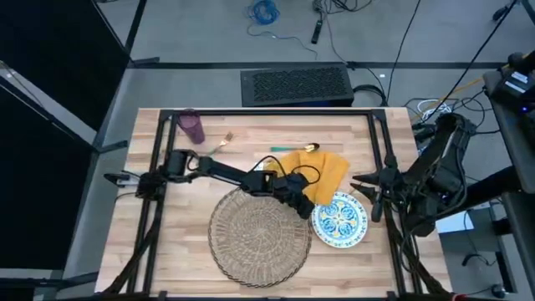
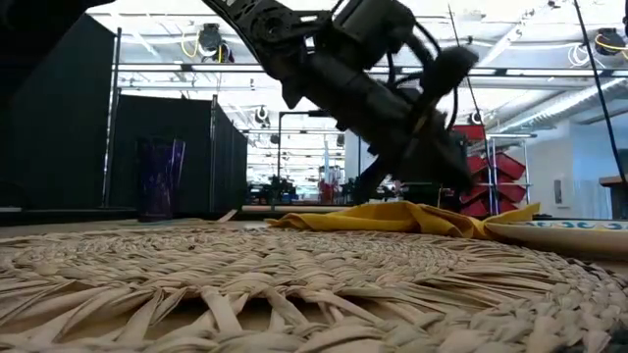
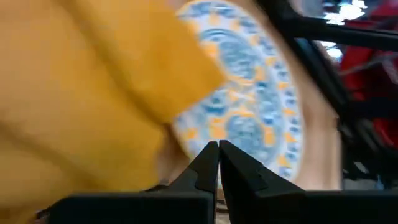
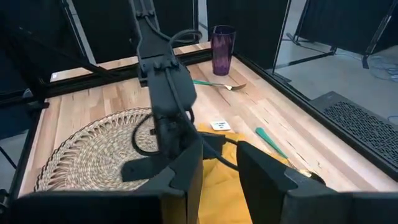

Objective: Set table place
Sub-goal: Put the blue patterned plate on the brown tablemat

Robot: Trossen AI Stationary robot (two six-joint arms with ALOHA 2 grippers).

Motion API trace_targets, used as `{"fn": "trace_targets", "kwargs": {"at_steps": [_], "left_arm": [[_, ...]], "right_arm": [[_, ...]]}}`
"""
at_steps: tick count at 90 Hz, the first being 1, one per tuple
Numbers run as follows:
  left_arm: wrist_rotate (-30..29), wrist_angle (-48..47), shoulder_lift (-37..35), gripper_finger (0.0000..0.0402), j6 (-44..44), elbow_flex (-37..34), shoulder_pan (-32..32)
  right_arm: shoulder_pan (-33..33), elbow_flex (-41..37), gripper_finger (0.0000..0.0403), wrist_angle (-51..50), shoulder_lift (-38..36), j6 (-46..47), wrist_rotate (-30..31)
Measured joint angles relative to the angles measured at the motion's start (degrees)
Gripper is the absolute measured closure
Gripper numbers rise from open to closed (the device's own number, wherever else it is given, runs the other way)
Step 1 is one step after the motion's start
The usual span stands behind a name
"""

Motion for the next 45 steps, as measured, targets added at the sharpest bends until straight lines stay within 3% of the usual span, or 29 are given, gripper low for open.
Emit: {"fn": "trace_targets", "kwargs": {"at_steps": [18,45], "left_arm": [[-0.85,0.53,0.60,0.0402,-2.73,0.30,0.65],[5.29,0.50,5.56,0.0401,-2.71,4.50,0.27]], "right_arm": [[0.00,0.00,0.0319,-0.02,0.01,-0.54,0.09],[-0.19,0.00,0.0319,0.30,-0.01,-1.61,0.44]]}}
